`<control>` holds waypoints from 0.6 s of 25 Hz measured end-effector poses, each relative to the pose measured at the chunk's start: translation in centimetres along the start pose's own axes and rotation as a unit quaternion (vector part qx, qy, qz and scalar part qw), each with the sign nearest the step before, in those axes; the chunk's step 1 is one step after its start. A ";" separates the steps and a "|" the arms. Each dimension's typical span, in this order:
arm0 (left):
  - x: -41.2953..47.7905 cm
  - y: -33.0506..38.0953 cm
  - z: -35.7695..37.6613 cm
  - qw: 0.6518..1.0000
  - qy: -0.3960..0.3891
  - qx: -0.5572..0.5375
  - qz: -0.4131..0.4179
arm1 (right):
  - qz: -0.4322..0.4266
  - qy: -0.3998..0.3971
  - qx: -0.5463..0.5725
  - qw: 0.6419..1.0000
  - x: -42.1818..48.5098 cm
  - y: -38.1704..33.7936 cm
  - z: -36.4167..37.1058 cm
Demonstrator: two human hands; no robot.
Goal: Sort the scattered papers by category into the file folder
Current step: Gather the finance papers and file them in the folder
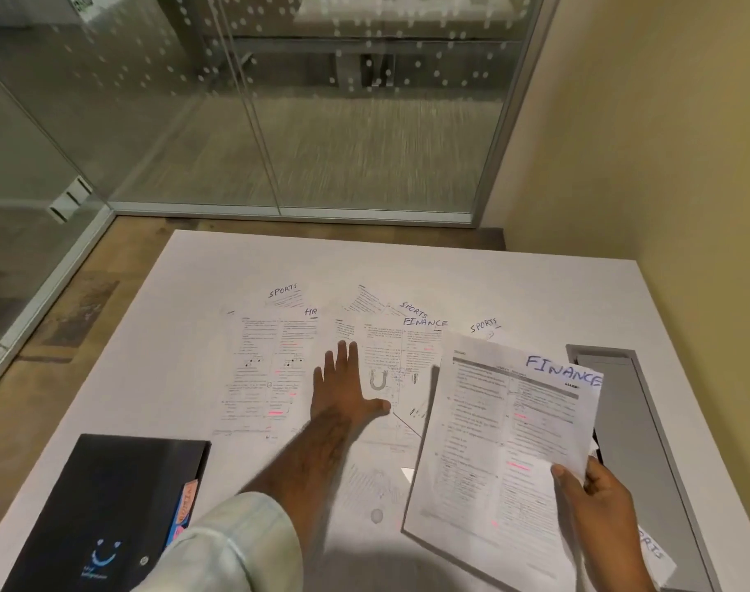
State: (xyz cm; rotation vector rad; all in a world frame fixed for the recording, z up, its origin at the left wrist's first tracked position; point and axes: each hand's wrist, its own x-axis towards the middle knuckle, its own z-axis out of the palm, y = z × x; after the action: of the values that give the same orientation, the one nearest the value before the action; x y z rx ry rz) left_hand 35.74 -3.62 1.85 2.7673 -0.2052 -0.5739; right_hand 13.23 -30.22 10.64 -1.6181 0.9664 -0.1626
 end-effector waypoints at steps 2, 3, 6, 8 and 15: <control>0.4 -0.3 1.3 0.998 -0.007 0.053 0.012 | 0.002 0.005 0.008 1.000 0.3 0.0 0.3; 0.4 -0.4 1.7 0.996 -0.011 0.084 0.009 | 0.002 0.003 0.014 1.000 0.3 -0.2 0.4; 0.8 -0.2 1.8 0.993 -0.020 0.118 0.003 | 0.002 -0.003 0.023 1.000 0.8 -0.1 0.7; 0.6 0.3 2.0 0.993 -0.036 0.114 -0.002 | 0.006 -0.007 0.017 1.000 1.2 0.4 0.9; 0.6 1.7 1.4 0.997 -0.044 0.068 -0.016 | 0.009 -0.016 0.028 0.999 1.3 0.7 0.5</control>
State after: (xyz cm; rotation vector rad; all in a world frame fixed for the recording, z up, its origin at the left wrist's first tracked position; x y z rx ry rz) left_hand 35.54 -5.71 0.94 2.8840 -0.2292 -0.7163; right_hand 14.04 -30.67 9.39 -1.5559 0.9431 -0.1495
